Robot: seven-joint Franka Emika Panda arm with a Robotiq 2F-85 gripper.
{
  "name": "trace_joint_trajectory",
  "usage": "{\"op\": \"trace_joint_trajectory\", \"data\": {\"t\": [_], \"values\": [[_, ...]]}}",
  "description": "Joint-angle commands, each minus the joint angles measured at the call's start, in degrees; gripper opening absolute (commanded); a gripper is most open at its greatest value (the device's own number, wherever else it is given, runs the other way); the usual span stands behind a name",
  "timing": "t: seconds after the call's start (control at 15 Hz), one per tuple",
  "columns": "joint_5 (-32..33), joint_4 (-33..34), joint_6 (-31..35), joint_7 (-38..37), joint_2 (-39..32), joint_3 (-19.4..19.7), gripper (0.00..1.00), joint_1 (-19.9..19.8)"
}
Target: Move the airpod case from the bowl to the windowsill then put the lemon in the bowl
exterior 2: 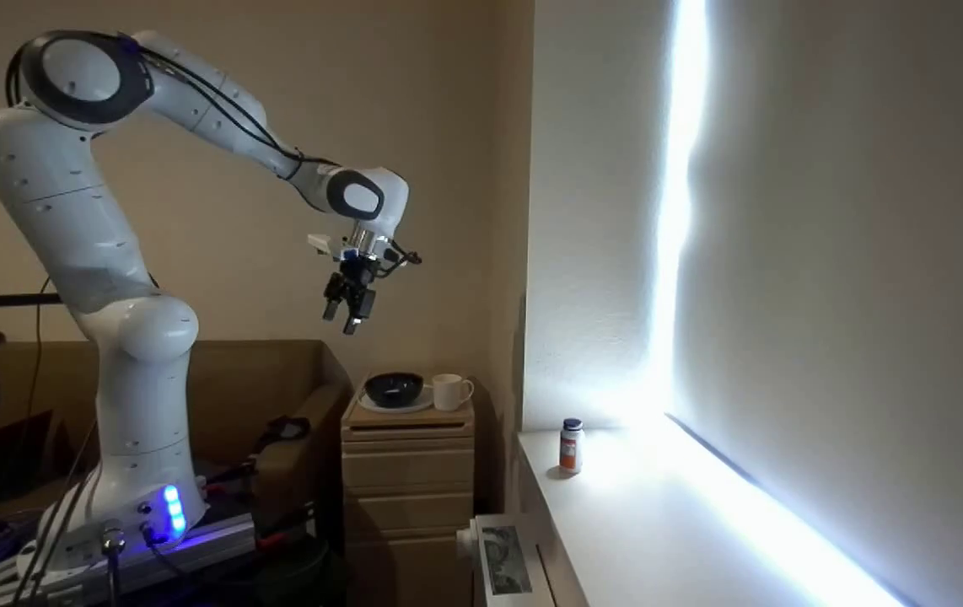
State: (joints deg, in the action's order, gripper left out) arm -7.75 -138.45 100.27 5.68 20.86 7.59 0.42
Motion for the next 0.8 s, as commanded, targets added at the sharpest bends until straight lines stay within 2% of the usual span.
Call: {"op": "trace_joint_trajectory", "data": {"t": [0.0,0.13,0.2,0.33,0.47,0.73], "values": [[-2.8,4.1,4.1,-4.6,-12.0,-6.4,1.00,3.0],[-2.6,8.1,6.9,-8.3,-18.1,-10.1,1.00,5.0],[-2.1,3.0,6.1,-5.9,-11.9,-8.5,1.00,3.3],[-2.0,6.1,7.3,-8.5,-16.6,-10.9,1.00,4.9],[-0.9,7.6,8.0,-9.9,-19.7,-11.1,1.00,5.1],[-11.2,11.5,25.9,-15.1,-27.5,-13.8,1.00,7.5]]}}
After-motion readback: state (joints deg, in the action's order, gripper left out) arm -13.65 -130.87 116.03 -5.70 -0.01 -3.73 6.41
